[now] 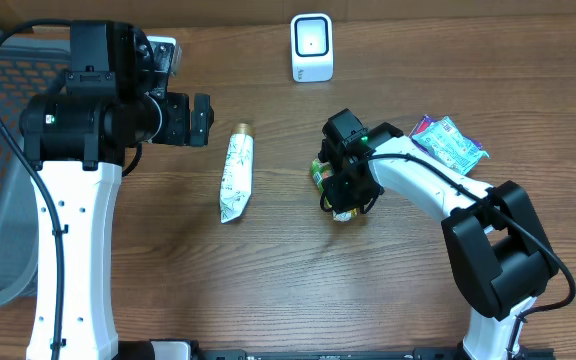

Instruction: Scan the item barcode

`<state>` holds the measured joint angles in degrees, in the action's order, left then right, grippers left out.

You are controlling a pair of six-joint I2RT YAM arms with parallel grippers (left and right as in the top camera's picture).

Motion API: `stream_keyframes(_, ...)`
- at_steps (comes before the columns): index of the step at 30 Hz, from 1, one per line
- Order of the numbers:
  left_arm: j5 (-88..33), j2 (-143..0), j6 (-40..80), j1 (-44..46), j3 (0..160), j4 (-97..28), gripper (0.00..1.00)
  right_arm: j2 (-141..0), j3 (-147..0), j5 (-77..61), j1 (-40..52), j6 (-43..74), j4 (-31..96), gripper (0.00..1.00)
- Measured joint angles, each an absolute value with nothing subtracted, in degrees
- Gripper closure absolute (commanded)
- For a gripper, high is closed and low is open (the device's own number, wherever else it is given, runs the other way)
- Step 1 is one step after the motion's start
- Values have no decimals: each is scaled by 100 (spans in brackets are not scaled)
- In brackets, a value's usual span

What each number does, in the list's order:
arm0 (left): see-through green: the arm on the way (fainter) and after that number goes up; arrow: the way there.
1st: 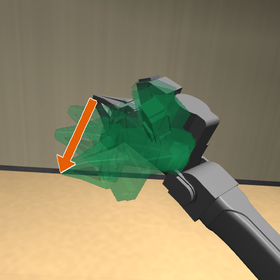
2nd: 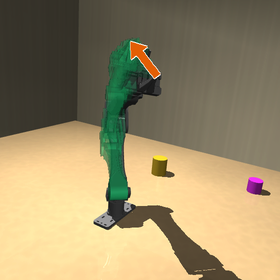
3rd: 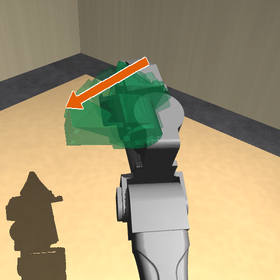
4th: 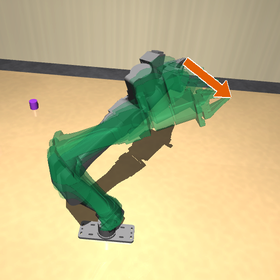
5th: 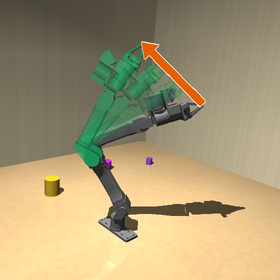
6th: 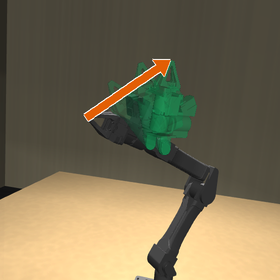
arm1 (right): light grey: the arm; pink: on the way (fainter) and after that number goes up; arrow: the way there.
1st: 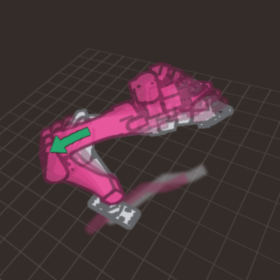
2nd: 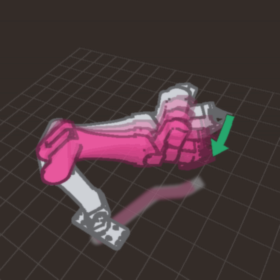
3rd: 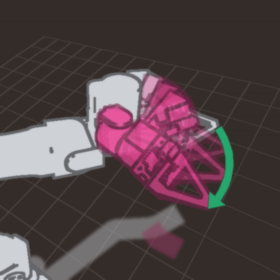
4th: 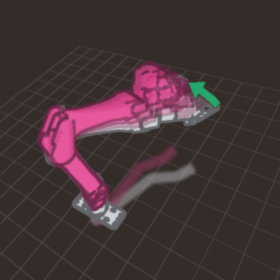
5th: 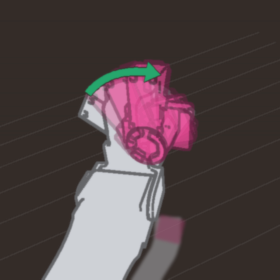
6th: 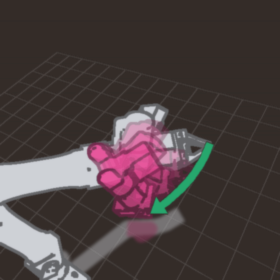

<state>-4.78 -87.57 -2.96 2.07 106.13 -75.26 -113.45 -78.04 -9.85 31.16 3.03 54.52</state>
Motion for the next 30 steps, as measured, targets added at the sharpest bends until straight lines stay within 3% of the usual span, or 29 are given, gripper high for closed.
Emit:
stream_keyframes(4, -478, -8757, -296, 207, 10613, -7522, 0, -11345, -7865, -1205, 3094, 290, 5664, 96)
stream_keyframes(9, -478, -8757, -296, 207, 10613, -7524, 1, -11227, -8204, -2434, 2884, -141, 5848, 96)
stream_keyframes(21, -478, -8757, -296, 207, 10613, -7526, 0, -9574, -8661, -5815, 1345, -475, 5511, 96)
stream_keyframes(30, -478, -8757, -296, 207, 10613, -7524, 0, -9553, -8661, -6604, 1288, -478, 5476, 96)
